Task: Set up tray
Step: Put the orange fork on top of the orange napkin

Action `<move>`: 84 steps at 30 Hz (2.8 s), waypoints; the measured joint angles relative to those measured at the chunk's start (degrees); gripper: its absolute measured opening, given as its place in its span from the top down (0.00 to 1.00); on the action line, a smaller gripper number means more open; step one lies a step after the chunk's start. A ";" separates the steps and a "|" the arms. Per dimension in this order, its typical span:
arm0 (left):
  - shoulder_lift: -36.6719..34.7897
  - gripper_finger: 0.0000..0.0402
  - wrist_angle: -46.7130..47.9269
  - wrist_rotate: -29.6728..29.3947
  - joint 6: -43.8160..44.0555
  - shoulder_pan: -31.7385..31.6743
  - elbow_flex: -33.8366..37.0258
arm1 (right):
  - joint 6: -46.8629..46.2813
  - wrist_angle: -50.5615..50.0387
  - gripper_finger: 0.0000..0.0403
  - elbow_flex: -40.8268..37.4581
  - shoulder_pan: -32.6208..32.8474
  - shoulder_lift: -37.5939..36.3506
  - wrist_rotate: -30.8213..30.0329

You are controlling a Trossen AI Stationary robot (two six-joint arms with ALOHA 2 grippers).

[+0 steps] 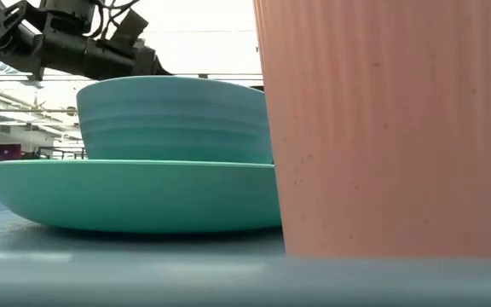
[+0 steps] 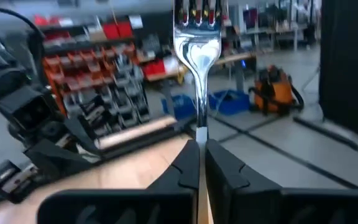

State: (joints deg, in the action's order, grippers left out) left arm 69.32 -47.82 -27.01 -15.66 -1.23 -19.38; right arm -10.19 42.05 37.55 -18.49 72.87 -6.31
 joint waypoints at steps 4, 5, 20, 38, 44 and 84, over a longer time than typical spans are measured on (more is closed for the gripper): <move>0.00 0.79 -3.87 2.40 -3.95 -0.02 0.00 | -0.87 7.71 1.00 -0.69 1.73 3.80 0.19; 0.00 0.79 -4.30 3.86 -5.23 -0.02 0.00 | -0.70 10.14 1.00 -0.71 2.15 5.10 0.35; 0.80 0.74 -8.22 3.48 -7.32 0.24 -1.60 | 8.28 31.17 1.00 6.20 7.77 20.52 0.37; 11.26 0.38 -6.10 -8.79 -6.31 2.65 -9.10 | 18.88 36.99 1.00 17.88 12.89 30.06 -1.39; 13.07 0.36 -6.25 -7.66 -6.12 3.30 -11.23 | 19.44 37.06 1.00 17.96 12.89 30.15 -1.51; 14.53 0.98 -3.14 -13.04 -9.27 2.59 -16.31 | 20.08 34.80 0.99 17.96 14.22 30.15 -5.38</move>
State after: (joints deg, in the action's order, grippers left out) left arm 83.85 -50.96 -40.05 -24.92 1.36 -35.68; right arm 9.89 76.85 55.51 -4.27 103.02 -11.69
